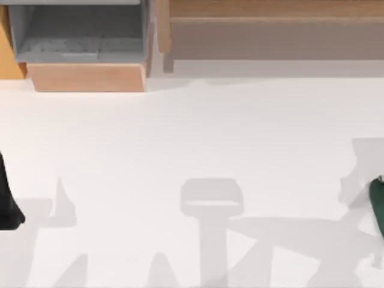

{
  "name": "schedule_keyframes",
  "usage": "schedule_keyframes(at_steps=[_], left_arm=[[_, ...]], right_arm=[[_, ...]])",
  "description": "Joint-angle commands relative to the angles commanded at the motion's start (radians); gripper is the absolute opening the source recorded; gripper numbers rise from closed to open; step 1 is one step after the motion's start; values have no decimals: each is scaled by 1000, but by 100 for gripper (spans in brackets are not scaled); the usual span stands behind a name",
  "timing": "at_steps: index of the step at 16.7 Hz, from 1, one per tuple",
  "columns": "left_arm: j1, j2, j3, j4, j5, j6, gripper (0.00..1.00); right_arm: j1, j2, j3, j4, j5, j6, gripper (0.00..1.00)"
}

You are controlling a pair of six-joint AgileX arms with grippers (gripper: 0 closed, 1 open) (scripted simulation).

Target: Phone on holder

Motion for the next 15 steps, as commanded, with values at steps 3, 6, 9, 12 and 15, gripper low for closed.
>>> schedule_keyframes(at_steps=[3,6,9,12,15], left_arm=[[0,0,0,0,0,0,100],[0,0,0,0,0,0,100],[0,0,0,0,0,0,100],[0,0,0,0,0,0,100],[0,0,0,0,0,0,100]], right_arm=[[0,0,0,0,0,0,53],[0,0,0,0,0,0,75],[0,0,0,0,0,0,98],[0,0,0,0,0,0,100],[0,0,0,0,0,0,100]])
